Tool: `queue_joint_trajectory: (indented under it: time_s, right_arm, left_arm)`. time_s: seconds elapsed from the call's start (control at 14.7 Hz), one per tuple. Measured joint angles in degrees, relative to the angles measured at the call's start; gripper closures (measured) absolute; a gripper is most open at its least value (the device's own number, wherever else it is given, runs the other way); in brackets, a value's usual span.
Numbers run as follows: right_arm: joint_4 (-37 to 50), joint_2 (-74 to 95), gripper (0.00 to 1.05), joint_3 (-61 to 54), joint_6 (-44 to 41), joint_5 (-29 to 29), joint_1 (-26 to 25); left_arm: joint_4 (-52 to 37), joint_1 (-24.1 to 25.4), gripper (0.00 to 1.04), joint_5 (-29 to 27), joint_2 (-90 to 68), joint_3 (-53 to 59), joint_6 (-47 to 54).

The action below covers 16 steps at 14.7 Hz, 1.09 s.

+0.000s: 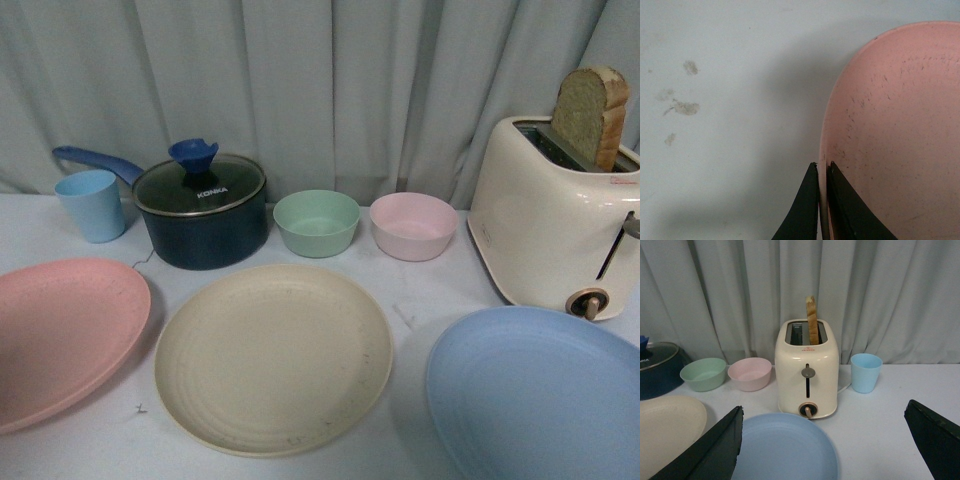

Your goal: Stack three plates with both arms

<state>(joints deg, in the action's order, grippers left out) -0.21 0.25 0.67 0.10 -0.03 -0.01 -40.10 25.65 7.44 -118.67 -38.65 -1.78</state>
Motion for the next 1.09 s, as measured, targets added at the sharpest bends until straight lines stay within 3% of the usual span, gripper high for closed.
queue_joint_trajectory:
  time_s: [0.34,0.61,0.82,1.09]
  right_arm:
    - [0.0,0.0,0.06,0.0,0.0,0.0,0.0]
    - [0.0,0.0,0.06,0.0,0.0,0.0,0.0]
    - [0.0,0.0,0.06,0.0,0.0,0.0,0.0]
    - [0.0,0.0,0.06,0.0,0.0,0.0,0.0]
  left_arm:
    - [5.6,1.0,1.02,0.4,8.7,1.1,0.7]
    - [16.4,1.1,1.02,1.9,24.5,3.0,3.8]
    - [19.5,-2.7,1.02,3.2,33.1,4.0,3.4]
    - [20.9,-12.2,1.02,1.9,39.3,5.8,0.2]
